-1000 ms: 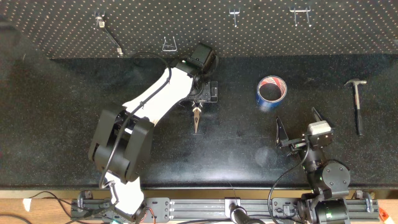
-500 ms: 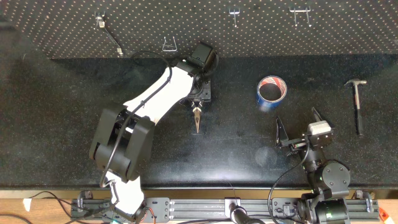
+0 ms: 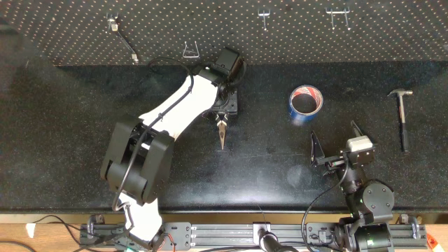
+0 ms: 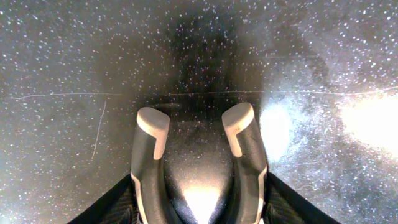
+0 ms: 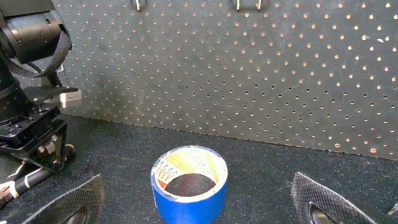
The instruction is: Place Tools Onto Pegboard
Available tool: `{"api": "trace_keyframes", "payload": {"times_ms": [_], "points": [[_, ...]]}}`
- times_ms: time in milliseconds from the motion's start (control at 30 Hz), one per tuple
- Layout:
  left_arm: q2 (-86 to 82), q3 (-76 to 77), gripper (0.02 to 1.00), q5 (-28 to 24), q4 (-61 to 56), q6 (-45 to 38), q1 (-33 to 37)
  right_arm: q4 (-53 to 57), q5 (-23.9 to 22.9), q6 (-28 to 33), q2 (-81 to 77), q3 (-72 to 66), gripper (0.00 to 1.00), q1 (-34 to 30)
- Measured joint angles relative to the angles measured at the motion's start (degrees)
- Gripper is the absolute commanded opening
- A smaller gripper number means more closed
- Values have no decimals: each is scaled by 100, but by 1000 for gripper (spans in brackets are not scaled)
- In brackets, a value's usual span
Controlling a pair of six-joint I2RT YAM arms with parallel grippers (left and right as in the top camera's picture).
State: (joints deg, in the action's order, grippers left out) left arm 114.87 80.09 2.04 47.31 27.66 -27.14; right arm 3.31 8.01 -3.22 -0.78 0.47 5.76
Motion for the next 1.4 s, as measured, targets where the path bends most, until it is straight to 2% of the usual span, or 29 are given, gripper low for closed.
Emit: {"api": "trace_keyframes", "payload": {"times_ms": [200, 333, 400, 500, 600, 700, 833, 967, 1133, 1400], "points": [[-365, -15, 25, -129, 105, -2, 35, 0, 0, 0, 0, 0, 982, 0], [-2234, -20, 29, -155, 1021, 0, 313, -2, 0, 0, 7, 0, 982, 0], [-3036, -24, 29, 44, 1641, 0, 435, 0, 0, 0, 4, 0, 982, 0], [-4332, -251, 27, 699, 1781, 0, 573, -2, 0, 2, 7, 0, 982, 0], [-5532, -1742, 25, 1305, 435, -9, 678, 0, -4, 0, 7, 0, 982, 0], [-5794, -3128, 25, 1917, -1676, -205, 431, -2, 0, 0, 4, 0, 982, 0], [-4942, -3414, 27, 2531, -4680, -503, 352, 0, -2, 0, 4, 0, 982, 0], [-4044, -3416, 27, 2750, -7027, -1056, 345, 0, -2, 0, 4, 0, 982, 0], [-3248, -3416, 27, 2796, -7744, -1244, 374, -2, 0, 0, 4, 0, 982, 0], [-3128, -3416, 25, 2796, -8122, -1604, 507, -2, 0, 0, 4, 0, 982, 0]]}}
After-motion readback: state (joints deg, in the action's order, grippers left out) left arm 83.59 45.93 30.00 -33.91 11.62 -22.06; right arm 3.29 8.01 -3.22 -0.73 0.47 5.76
